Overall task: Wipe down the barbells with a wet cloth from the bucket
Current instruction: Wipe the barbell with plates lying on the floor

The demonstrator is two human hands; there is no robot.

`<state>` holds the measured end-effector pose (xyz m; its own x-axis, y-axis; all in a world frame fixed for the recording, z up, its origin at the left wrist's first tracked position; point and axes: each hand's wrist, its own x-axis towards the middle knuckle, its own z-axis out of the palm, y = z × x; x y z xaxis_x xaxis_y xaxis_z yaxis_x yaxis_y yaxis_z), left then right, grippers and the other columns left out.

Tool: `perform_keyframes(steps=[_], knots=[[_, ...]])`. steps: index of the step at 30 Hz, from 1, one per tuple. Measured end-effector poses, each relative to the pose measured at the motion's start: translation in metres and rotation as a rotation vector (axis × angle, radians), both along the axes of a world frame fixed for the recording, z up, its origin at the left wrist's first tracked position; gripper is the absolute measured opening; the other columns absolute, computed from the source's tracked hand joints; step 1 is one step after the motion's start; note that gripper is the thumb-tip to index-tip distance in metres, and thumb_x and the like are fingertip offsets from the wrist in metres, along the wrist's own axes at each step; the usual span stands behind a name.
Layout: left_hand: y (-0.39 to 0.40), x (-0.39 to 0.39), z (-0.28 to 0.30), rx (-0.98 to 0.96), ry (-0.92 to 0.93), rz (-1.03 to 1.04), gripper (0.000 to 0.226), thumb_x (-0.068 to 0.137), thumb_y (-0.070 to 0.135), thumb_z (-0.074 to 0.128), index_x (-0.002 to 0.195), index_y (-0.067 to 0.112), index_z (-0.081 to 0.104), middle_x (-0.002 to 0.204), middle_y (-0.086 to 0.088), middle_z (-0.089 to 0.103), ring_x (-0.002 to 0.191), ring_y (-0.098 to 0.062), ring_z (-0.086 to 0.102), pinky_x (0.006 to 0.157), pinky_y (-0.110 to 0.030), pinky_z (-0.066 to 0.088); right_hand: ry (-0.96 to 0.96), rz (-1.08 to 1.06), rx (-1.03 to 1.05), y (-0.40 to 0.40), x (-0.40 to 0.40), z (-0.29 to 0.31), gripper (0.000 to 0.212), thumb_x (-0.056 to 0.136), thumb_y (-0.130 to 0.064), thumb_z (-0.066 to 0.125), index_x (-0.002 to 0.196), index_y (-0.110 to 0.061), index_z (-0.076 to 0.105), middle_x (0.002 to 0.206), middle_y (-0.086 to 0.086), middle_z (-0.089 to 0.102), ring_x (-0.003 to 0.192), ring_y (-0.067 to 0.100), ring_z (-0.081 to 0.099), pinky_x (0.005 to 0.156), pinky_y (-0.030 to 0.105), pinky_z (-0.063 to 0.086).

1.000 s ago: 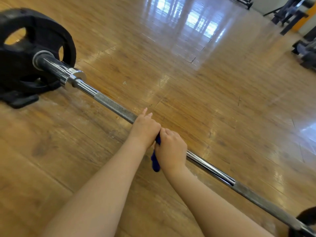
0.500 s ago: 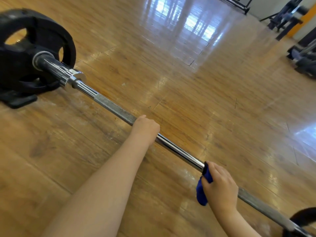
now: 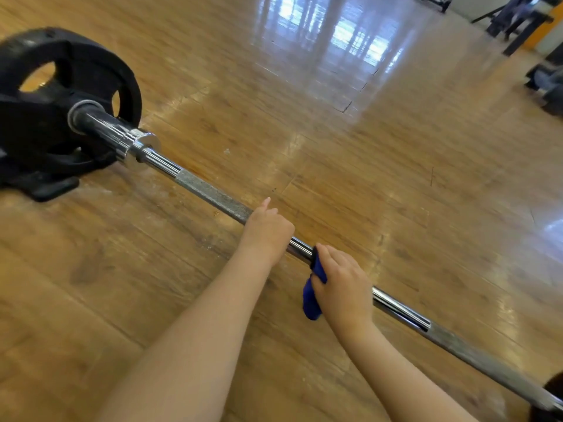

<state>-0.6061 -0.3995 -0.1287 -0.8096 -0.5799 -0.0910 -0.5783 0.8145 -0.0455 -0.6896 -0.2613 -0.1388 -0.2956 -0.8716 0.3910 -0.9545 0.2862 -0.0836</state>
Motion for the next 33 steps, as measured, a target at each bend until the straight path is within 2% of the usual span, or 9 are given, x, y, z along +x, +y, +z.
perform_keyframes(steps=[2,6,9,12,17,21,24,28,33], knots=[[0.001,0.0,0.001,-0.015,0.003,-0.01,0.018,0.091,0.009,0.052,0.101,0.016,0.066,0.11,-0.003,0.067,0.12,-0.019,0.051,0.119,-0.04,0.011,0.026,-0.06,0.006,0.041,-0.024,-0.001,0.062,0.039,0.002,0.089,0.099,-0.003,0.072,0.092,0.005,0.072,0.079,0.022,0.069,0.072,0.023,0.047],[0.0,-0.001,0.006,0.019,-0.048,-0.011,0.014,0.089,0.004,0.051,0.086,0.014,0.059,0.1,-0.001,0.067,0.112,-0.02,0.056,0.118,-0.041,0.01,0.022,-0.189,0.102,0.09,-0.054,0.001,0.062,0.043,0.006,0.089,0.103,-0.001,0.07,0.095,0.009,0.072,0.083,0.028,0.07,0.064,0.036,0.055],[-0.002,-0.003,0.012,0.042,-0.079,-0.014,0.018,0.088,0.001,0.047,0.08,0.015,0.056,0.084,0.001,0.062,0.093,-0.019,0.06,0.119,-0.041,0.011,-0.008,-0.234,0.13,0.087,-0.052,0.001,0.057,0.045,0.007,0.088,0.099,-0.001,0.071,0.09,0.009,0.073,0.08,0.029,0.07,0.057,0.036,0.055],[-0.003,-0.004,0.01,0.043,-0.076,-0.015,0.02,0.089,0.002,0.048,0.075,0.015,0.053,0.08,0.002,0.06,0.091,-0.017,0.059,0.119,-0.04,0.009,-0.018,-0.177,0.076,0.066,-0.038,0.003,0.057,0.041,0.005,0.089,0.094,0.0,0.072,0.086,0.009,0.073,0.075,0.028,0.07,0.059,0.035,0.055],[0.0,0.003,0.004,-0.02,0.024,-0.029,0.023,0.093,0.008,0.045,0.108,0.014,0.062,0.118,-0.003,0.065,0.129,-0.02,0.044,0.117,-0.039,0.005,-0.054,-0.004,0.003,-0.019,0.012,0.003,0.045,0.044,-0.006,0.087,0.087,-0.006,0.073,0.078,0.002,0.071,0.07,0.021,0.068,0.06,0.024,0.053],[0.011,0.014,-0.003,-0.084,0.15,-0.004,0.04,0.098,0.009,0.036,0.138,0.008,0.039,0.15,-0.011,0.035,0.144,-0.026,0.019,0.117,-0.041,0.0,-0.031,0.041,-0.049,-0.037,0.025,0.0,0.04,0.049,0.0,0.083,0.087,-0.007,0.073,0.078,0.0,0.07,0.071,0.019,0.067,0.061,0.023,0.052],[0.009,0.02,-0.008,-0.235,0.196,-0.001,0.049,0.095,0.011,0.043,0.143,0.008,0.037,0.151,-0.013,0.033,0.142,-0.028,0.024,0.116,-0.044,0.012,0.031,0.023,-0.052,0.005,-0.002,-0.006,0.054,0.047,0.004,0.085,0.098,0.0,0.071,0.093,0.008,0.072,0.081,0.024,0.069,0.069,0.03,0.055],[0.007,0.018,-0.006,-0.146,0.139,0.011,0.051,0.098,0.007,0.039,0.147,0.006,0.025,0.156,-0.015,0.02,0.145,-0.029,0.011,0.117,-0.043,0.001,0.043,-0.111,0.005,0.062,-0.038,-0.006,0.06,0.045,0.006,0.088,0.102,0.003,0.069,0.095,0.013,0.071,0.082,0.029,0.069,0.069,0.038,0.056],[0.001,0.013,-0.001,-0.111,0.076,-0.001,0.061,0.096,0.005,0.043,0.15,0.007,0.015,0.157,-0.014,0.017,0.146,-0.028,0.011,0.118,-0.043,0.006,-0.028,-0.218,0.021,0.059,-0.027,-0.007,0.058,0.045,0.006,0.086,0.1,0.002,0.07,0.094,0.013,0.071,0.083,0.032,0.069,0.07,0.04,0.055]])
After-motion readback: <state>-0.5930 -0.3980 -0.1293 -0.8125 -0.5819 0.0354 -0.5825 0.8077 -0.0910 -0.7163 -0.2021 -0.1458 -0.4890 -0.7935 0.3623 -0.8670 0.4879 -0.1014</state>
